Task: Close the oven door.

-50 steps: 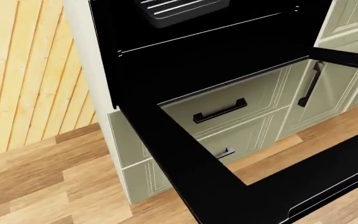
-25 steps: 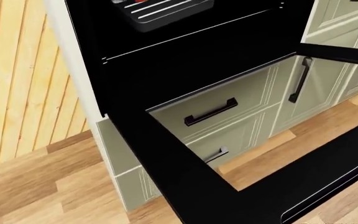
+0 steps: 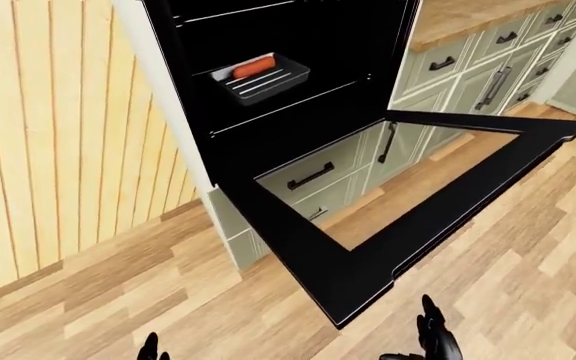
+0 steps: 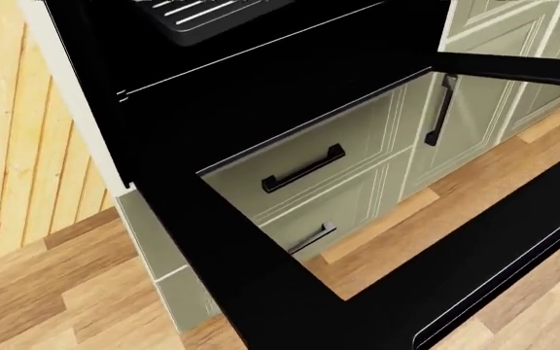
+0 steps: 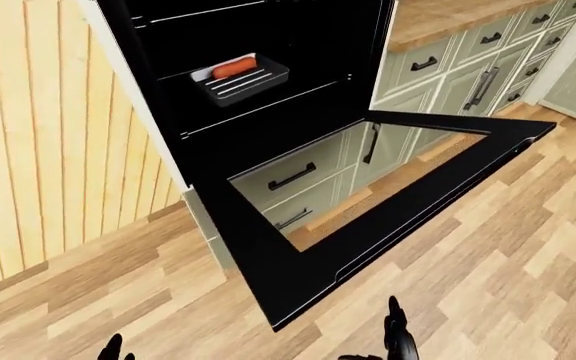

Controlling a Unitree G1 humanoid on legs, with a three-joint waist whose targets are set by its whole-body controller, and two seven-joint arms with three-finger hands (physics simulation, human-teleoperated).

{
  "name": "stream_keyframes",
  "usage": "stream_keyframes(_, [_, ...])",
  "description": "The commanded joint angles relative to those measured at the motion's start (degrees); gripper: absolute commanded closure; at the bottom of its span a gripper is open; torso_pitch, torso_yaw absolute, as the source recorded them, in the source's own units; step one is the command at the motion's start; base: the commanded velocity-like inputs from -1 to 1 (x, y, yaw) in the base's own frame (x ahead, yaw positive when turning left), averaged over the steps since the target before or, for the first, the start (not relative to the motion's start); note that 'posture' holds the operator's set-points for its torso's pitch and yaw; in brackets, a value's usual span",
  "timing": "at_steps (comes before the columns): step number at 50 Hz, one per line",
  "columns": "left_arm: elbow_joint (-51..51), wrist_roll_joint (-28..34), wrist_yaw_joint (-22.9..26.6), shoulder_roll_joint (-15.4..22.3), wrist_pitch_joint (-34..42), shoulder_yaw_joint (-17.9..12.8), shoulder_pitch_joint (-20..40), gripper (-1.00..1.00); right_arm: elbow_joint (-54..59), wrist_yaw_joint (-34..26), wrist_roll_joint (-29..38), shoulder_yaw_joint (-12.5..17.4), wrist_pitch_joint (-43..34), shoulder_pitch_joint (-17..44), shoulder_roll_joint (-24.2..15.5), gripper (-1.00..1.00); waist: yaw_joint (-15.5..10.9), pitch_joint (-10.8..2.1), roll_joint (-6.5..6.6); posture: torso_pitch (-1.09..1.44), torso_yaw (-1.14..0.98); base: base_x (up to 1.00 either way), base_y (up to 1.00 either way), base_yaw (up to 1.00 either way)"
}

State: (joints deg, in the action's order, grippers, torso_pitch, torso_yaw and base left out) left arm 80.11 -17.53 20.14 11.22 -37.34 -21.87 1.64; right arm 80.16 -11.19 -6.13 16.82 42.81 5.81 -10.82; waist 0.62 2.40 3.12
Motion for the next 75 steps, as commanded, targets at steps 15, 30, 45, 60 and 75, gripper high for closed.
stream_keyframes(15, [-0.42,0.13,0.33,0.29,-0.82,-0.20,0.43,-1.00,-0.93,-2.22,-1.41,0.98,-0.09,0.52,-1.15,-1.00,-0.03,-1.95,-3.25,0.00,0.00,0.00,0.00,0.00])
stream_keyframes(30, [-0.44,0.01,0.50,0.37,-0.72,-0.25,0.59,-1.00,-0.96,-2.58,-2.10,0.82,-0.57,0.50,-1.42,-1.00,-0.04,-1.35,-3.28,0.00,0.00,0.00,0.04,0.00])
stream_keyframes(45, [-0.47,-0.30,0.38,0.16,-1.10,0.13,0.39,-1.00,-0.98,-2.82,-2.46,0.77,-0.52,0.33,-1.34,-1.00,-0.38,-0.59,-2.40,0.00,0.00,0.00,0.15,0.00])
stream_keyframes(60, [-0.45,-0.44,0.49,0.30,-0.92,0.23,0.49,-1.00,-0.93,-2.90,-2.48,0.76,-0.73,0.31,-1.28,-1.00,0.02,-0.97,-4.83,0.00,0.00,0.00,0.16,0.00])
stream_keyframes(75, [-0.53,-0.70,0.25,-0.04,-1.35,0.65,0.44,-1.00,-0.99,-3.42,-2.97,0.72,-0.86,0.55,-1.18,-1.00,-0.63,-0.96,-1.91,0.00,0.00,0.00,0.16,0.00])
